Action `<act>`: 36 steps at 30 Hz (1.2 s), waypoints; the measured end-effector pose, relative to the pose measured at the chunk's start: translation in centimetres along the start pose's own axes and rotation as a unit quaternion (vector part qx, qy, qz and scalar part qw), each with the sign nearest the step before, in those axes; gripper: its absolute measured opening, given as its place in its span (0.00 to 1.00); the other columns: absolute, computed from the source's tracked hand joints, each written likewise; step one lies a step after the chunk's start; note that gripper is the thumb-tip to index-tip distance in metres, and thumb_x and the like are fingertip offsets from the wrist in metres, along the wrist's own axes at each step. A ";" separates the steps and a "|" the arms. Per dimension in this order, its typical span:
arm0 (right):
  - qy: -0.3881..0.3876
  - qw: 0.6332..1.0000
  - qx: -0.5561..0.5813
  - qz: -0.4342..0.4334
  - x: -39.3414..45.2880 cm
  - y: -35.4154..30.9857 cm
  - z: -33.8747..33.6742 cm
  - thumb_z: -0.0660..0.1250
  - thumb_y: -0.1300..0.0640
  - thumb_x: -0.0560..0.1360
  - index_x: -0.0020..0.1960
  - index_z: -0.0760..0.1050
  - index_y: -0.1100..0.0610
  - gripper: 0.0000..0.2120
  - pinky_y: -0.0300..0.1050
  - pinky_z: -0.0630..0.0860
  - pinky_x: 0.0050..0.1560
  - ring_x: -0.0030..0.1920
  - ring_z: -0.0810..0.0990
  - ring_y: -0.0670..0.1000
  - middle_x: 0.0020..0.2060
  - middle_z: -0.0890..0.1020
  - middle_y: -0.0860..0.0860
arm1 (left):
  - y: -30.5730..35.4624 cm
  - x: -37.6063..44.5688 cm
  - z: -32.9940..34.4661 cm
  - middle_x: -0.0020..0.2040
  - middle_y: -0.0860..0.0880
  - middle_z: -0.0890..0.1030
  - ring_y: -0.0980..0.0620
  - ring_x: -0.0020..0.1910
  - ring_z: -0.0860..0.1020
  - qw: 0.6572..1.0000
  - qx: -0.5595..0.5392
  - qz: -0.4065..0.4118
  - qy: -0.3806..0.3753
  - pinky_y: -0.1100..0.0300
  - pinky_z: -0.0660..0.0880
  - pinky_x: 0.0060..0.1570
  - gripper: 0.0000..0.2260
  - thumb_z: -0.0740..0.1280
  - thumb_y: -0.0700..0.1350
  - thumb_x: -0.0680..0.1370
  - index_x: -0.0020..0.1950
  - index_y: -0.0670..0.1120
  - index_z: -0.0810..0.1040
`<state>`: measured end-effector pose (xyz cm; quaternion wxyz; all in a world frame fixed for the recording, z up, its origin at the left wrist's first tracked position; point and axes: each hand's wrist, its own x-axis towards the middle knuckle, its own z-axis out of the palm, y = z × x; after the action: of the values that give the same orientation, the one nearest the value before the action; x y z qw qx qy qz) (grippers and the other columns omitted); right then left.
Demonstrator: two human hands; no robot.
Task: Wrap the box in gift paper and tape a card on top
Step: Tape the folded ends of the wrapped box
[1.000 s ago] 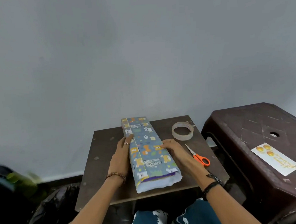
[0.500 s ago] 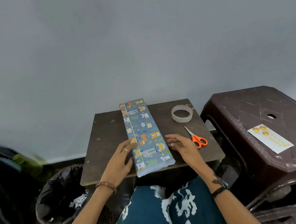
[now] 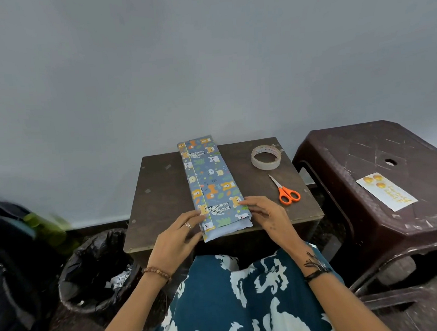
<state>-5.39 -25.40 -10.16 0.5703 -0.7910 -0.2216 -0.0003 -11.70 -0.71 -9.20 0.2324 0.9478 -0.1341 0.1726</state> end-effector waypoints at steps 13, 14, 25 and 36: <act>-0.027 0.995 0.082 0.046 0.2 0.2 0.0 0.62 0.73 0.75 0.57 0.77 0.53 0.19 0.46 0.75 0.61 0.59 0.79 0.45 0.60 0.78 0.49 | -1.1 0.6 0.8 0.59 0.53 0.78 0.59 0.57 0.72 0.996 0.026 0.085 0.019 0.67 0.76 0.43 0.10 0.59 0.52 0.75 0.55 0.53 0.72; -0.029 0.994 0.092 0.050 0.2 0.2 -0.1 0.62 0.73 0.74 0.57 0.77 0.53 0.19 0.47 0.75 0.61 0.59 0.78 0.46 0.60 0.78 0.49 | -1.2 0.6 0.9 0.59 0.53 0.78 0.59 0.57 0.72 0.996 0.020 0.085 0.019 0.66 0.77 0.43 0.10 0.59 0.52 0.75 0.55 0.53 0.71; 0.006 1.000 -0.004 0.011 0.3 -0.4 0.3 0.66 0.73 0.71 0.53 0.78 0.53 0.18 0.33 0.75 0.55 0.54 0.79 0.40 0.56 0.76 0.42 | -0.8 1.2 1.6 0.48 0.46 0.82 0.53 0.56 0.73 0.978 0.045 0.170 0.112 0.64 0.65 0.63 0.12 0.50 0.51 0.82 0.47 0.47 0.70; 0.036 0.989 -0.126 -0.071 1.0 0.0 0.8 0.65 0.69 0.73 0.50 0.75 0.58 0.08 0.44 0.79 0.51 0.54 0.79 0.42 0.52 0.77 0.49 | -1.0 2.1 2.5 0.43 0.47 0.80 0.50 0.40 0.77 0.949 0.123 0.244 0.159 0.58 0.71 0.44 0.02 0.59 0.41 0.77 0.44 0.46 0.68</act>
<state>-4.72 -24.30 -10.24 0.4721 -0.8382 -0.2548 -0.0977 -8.80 -1.42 -10.88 0.0831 0.8675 -0.3002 0.3879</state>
